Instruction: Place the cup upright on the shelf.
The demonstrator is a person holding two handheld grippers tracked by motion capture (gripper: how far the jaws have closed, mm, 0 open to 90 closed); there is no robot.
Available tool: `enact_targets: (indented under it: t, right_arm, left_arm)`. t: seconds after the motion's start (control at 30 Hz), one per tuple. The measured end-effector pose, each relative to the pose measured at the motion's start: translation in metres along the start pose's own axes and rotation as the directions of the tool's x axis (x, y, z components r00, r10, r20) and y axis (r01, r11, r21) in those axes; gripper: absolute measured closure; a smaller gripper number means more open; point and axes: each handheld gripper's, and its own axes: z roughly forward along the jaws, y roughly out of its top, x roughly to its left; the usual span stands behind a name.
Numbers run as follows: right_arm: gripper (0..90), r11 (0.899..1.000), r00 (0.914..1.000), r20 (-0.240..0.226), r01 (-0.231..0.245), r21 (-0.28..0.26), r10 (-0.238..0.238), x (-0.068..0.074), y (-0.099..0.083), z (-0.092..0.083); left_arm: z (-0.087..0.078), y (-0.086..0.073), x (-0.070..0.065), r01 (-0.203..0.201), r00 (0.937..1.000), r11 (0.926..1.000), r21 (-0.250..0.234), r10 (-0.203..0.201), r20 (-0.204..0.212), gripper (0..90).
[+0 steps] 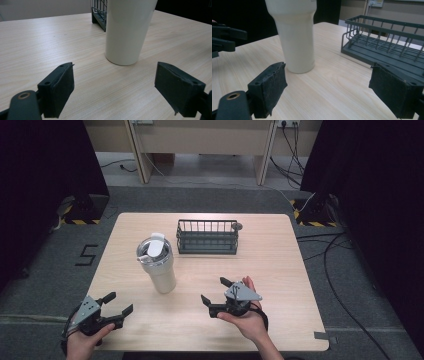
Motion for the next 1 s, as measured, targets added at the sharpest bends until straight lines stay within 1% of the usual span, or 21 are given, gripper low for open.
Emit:
enact_targets:
  t: [0.17,0.2,0.47,0.73,1.0]
  right_arm:
    - [14.0,1.000,0.9997,-0.018,0.015,0.000,-0.015,0.004,0.007,0.009]
    - [13.9,1.000,0.9996,-0.024,0.016,-0.004,-0.016,0.005,0.010,0.013]
    - [14.0,1.000,0.9987,-0.042,0.031,-0.006,-0.031,0.009,0.018,0.025]
    - [14.0,1.000,0.9984,-0.048,0.030,-0.004,-0.031,0.009,0.022,0.034]
    - [13.9,0.999,0.9970,-0.064,0.044,0.000,-0.044,0.012,0.026,0.048]
  left_arm:
    - [0.000,0.000,-0.001,-0.002,1.0000,1.0000,-0.001,0.002,0.002,15.2]
    - [0.000,0.000,-0.001,-0.003,1.0000,1.0000,-0.003,0.003,0.002,15.2]
    - [0.000,0.000,-0.001,-0.005,1.0000,1.0000,-0.005,0.005,0.002,15.3]
    - [0.001,0.000,-0.001,-0.005,1.0000,1.0000,-0.003,0.005,0.004,15.2]
    - [0.001,0.000,-0.001,-0.007,1.0000,1.0000,-0.006,0.007,0.005,15.2]
